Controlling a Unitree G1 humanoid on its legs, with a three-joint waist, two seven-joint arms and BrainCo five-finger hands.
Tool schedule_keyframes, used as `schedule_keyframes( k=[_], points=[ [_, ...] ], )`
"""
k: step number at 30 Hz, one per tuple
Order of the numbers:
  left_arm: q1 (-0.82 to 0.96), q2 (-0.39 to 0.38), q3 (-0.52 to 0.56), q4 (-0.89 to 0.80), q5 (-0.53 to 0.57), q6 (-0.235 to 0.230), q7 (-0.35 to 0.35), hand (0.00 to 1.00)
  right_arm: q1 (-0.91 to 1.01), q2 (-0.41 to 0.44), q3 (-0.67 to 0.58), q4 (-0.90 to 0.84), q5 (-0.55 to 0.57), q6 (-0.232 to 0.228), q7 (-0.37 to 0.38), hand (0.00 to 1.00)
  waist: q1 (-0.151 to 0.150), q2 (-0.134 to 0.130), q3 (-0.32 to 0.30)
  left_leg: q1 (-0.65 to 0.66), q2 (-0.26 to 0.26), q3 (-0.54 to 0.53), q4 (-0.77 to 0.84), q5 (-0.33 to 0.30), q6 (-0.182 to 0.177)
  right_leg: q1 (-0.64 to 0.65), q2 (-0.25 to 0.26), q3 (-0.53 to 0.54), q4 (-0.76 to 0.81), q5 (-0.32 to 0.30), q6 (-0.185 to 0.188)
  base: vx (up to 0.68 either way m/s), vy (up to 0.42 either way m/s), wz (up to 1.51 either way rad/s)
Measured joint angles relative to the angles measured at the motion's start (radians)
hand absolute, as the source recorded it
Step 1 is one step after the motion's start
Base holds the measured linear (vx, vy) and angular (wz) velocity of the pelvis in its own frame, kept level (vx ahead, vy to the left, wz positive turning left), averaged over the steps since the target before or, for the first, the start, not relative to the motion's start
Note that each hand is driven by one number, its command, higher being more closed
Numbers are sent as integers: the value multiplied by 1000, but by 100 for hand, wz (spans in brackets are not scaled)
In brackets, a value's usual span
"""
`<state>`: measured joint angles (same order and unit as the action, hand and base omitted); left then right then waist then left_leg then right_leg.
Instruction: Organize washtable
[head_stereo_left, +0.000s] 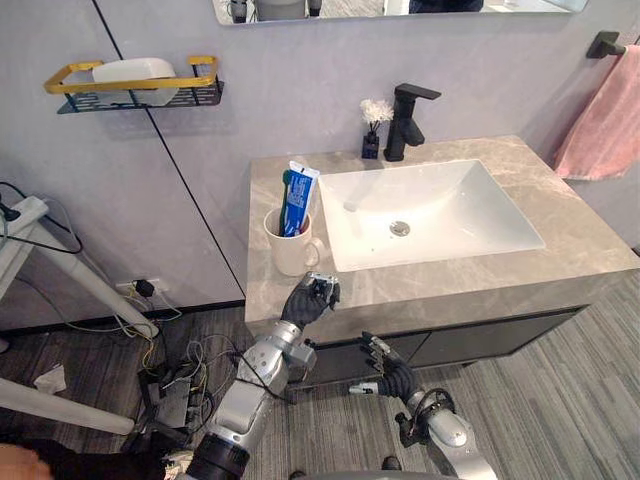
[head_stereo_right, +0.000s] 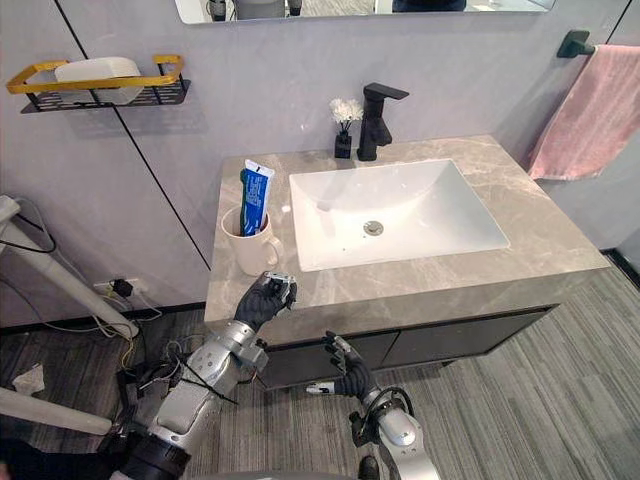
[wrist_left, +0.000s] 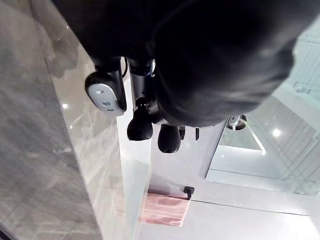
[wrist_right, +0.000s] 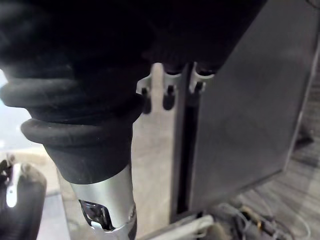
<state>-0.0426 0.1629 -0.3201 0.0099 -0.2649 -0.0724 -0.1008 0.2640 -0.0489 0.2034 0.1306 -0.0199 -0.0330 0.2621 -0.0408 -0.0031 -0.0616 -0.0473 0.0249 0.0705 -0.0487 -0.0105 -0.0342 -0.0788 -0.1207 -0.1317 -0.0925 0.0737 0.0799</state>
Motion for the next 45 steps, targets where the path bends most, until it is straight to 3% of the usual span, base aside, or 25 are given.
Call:
schedule_keyframes(
  k=[23, 45],
  points=[
    [-15, -23, 87, 60, 42, -22, 13, 100, 0, 1, 0, -35, -31, 0, 4, 0, 2, -19, 22, -20, -3, -14, 16, -9, 0, -6, -1, -3, 1, -1, 1, 0, -2, 1],
    [-66, -9, 95, 89, 100, -26, 15, 100, 1, -1, -3, -35, -31, 1, 5, 0, 2, -41, 36, -15, -4, 8, 13, -9, 0, -15, -1, 20, 5, 0, 3, -1, 0, -2]
  ],
)
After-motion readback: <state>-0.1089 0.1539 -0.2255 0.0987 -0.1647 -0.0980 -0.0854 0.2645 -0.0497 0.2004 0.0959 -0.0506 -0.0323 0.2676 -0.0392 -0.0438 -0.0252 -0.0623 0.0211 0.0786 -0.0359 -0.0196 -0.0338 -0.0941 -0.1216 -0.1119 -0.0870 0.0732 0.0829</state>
